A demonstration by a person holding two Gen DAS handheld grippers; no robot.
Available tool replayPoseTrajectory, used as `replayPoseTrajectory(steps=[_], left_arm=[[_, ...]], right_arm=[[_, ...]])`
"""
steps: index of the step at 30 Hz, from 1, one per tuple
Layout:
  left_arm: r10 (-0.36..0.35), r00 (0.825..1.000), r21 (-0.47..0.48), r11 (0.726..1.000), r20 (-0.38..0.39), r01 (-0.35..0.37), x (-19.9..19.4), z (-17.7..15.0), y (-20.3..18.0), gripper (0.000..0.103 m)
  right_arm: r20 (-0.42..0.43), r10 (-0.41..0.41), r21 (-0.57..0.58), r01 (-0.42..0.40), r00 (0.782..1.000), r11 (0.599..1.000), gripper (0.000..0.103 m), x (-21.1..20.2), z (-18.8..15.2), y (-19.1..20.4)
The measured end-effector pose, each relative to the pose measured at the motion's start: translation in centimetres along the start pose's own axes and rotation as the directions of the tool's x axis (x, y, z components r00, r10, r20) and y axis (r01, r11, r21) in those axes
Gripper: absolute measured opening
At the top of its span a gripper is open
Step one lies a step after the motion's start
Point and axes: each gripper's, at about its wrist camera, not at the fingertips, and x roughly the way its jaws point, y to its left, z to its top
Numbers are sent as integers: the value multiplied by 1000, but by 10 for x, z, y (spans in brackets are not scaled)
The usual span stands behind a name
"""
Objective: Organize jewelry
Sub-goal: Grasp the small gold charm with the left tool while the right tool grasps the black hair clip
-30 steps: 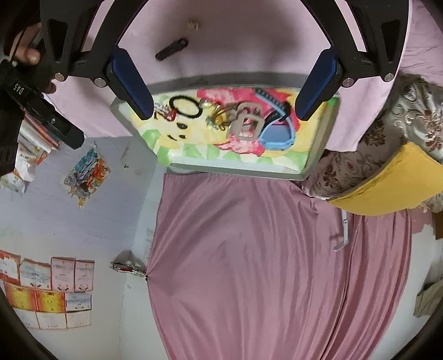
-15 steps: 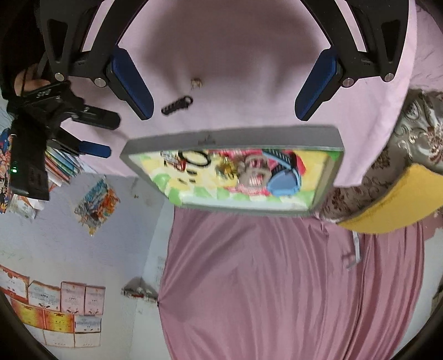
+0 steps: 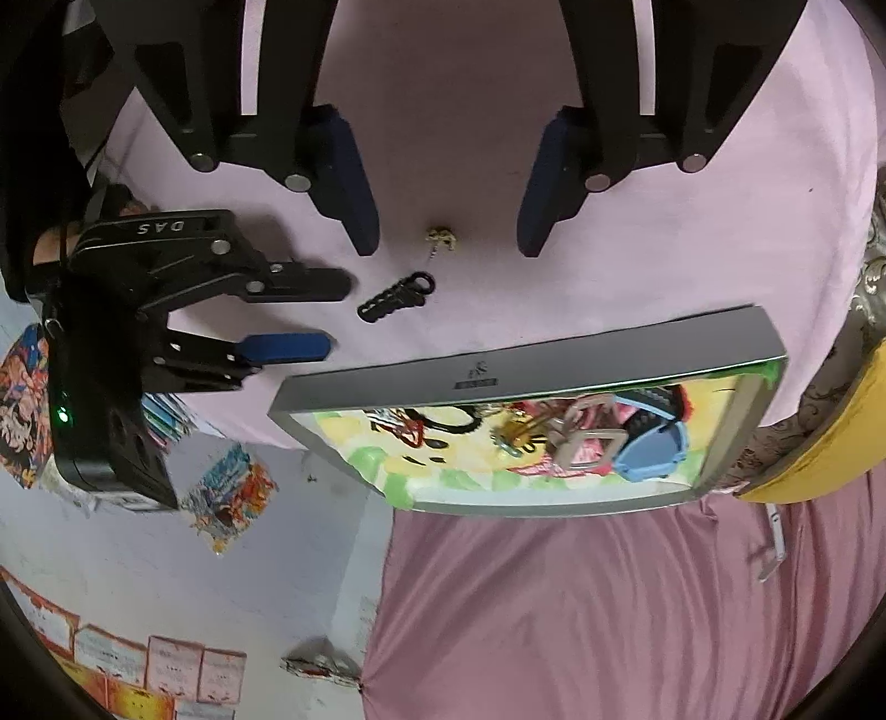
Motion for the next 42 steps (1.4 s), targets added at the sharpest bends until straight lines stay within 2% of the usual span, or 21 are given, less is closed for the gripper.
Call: replayPoseTrajectory(steps=[8,13,15,18,21,26,32,38,42], left_arm=[[4,998,22,1000,-61,-3,14,5,-2,29],[1,997,14,1000,-78,0,19,8,0,17],[-5,997,6,1000,-82,5,20,9,2,13],[-5,996,-4,1000,-85,5,21,10,5,11],[2,996,-10,1000,-85,-3,21,10,5,11],[7,997,-24,1000,-83,-9,21,11,8,11],[4,998,-71,997,-69,-9,19,9,16,11],[16,1000,-80,997,-25,-18,10,7,17,11],[33,999,-63,997,16,-32,3,10,15,11]], right_arm=[[-28,38,-84,-41,999,996,43,11,14,5],[-31,96,-137,-99,995,986,35,15,19,8],[-32,122,-145,-125,992,981,28,16,20,10],[-34,135,-147,-139,990,979,18,15,20,14],[-40,113,-137,-117,993,984,17,12,18,20],[-61,75,-54,-78,995,996,13,12,16,24],[-61,17,32,-15,998,999,12,10,10,40],[-27,12,129,-9,1000,992,11,8,4,40],[2,2,145,-2,1000,989,10,6,0,45]])
